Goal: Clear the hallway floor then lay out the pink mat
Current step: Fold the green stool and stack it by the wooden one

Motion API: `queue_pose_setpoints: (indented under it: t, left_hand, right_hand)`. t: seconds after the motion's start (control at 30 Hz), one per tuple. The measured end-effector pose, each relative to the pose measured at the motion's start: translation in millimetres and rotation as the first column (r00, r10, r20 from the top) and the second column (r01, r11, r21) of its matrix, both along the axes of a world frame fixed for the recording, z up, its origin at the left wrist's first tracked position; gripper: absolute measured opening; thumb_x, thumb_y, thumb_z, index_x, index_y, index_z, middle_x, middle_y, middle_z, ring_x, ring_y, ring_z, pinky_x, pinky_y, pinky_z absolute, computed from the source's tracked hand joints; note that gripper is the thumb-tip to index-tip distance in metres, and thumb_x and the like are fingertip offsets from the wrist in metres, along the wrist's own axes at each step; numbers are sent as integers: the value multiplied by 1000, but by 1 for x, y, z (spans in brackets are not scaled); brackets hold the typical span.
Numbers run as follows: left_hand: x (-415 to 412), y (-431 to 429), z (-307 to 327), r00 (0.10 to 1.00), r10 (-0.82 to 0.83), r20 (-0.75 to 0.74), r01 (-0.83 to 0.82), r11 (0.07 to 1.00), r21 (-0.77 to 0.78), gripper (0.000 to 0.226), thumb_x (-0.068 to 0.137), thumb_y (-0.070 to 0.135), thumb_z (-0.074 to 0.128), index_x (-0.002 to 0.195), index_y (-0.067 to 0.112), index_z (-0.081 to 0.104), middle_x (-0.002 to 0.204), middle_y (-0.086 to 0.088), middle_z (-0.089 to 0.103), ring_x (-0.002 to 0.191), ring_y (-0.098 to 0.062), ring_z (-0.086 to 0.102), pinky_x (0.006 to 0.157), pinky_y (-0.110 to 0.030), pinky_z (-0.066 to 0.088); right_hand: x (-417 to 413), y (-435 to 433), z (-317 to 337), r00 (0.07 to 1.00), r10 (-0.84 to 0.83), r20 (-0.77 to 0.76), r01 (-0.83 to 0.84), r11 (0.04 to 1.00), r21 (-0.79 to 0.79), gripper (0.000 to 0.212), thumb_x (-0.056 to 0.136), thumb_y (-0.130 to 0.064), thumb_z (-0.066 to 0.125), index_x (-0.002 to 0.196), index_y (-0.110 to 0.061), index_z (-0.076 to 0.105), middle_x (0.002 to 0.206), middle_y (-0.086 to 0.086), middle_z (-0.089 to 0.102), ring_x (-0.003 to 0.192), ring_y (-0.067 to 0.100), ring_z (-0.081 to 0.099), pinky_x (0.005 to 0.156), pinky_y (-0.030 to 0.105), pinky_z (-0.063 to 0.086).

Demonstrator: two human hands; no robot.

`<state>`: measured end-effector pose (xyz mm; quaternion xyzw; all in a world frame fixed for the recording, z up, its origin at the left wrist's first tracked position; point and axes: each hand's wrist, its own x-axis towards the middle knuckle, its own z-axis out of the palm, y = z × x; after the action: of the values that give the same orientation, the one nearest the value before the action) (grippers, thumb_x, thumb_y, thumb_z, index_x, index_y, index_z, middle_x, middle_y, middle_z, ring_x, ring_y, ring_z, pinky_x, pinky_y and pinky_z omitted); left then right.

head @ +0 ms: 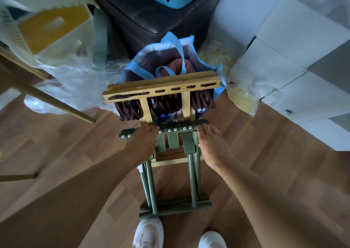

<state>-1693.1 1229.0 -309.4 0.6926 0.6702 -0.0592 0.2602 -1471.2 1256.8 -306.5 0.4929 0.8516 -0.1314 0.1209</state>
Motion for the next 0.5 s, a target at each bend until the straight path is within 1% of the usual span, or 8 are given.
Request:
queue_pose_setpoints:
  t: [0.03,0.1,0.17,0.2,0.3,0.4,0.47,0.5]
  left_hand:
    - [1,3,-8,1000,-13,-14,13,1000,10,55,93,14,50,144,9,30,149,-8,36,139,-22,28,113,-32,22]
    - [5,11,-24,996,-72,-62,74,997,27,55,93,16,52,144,9,30,146,-10,40,135,-24,33,110,-35,28]
    - [8,20,-36,986,-132,-105,138,989,57,53,93,19,52,141,8,33,138,-12,48,126,-25,43,103,-36,37]
    - [10,24,-40,984,-137,-115,145,988,59,51,93,23,52,139,8,35,134,-12,51,122,-26,46,98,-37,40]
    - [13,32,-46,974,-136,-180,147,988,53,47,93,29,52,134,9,40,125,-11,56,114,-28,52,89,-38,44]
    - [16,31,-42,949,-154,-274,173,984,50,44,92,18,54,134,12,40,123,-7,57,112,-25,53,86,-37,47]
    - [16,25,-36,957,-129,-259,149,987,58,49,90,12,55,136,13,37,125,-5,55,115,-23,52,87,-36,49]
    - [17,20,-28,963,-120,-243,137,989,55,51,91,13,55,138,13,36,127,-4,54,116,-23,50,87,-35,50]
  right_hand:
    - [1,3,-7,1000,0,-2,1,1000,20,52,89,-3,47,139,-4,30,137,10,39,128,25,35,114,34,24]
    - [0,11,-21,1000,0,0,0,999,54,54,89,-1,43,141,-2,28,140,13,37,129,27,34,114,36,22]
    - [0,20,-33,1000,2,6,-3,997,78,54,89,-1,40,142,-1,28,139,13,40,129,28,35,115,37,22]
    - [0,25,-37,1000,3,9,-3,997,83,53,88,-1,39,141,-1,29,137,14,42,128,29,37,115,38,22]
    - [-2,36,-44,1000,-1,4,1,996,85,43,88,0,38,131,-2,41,128,14,50,121,29,44,112,37,28]
    - [-2,39,-38,1000,30,9,-31,995,97,32,89,1,37,118,-5,48,117,13,58,111,28,52,105,34,35]
    - [0,37,-30,998,64,12,-65,994,91,32,90,1,38,121,-4,46,117,15,57,109,28,53,103,35,38]
    - [2,34,-21,996,88,17,-89,993,82,34,90,2,38,123,-3,45,118,16,57,108,29,53,102,36,39]
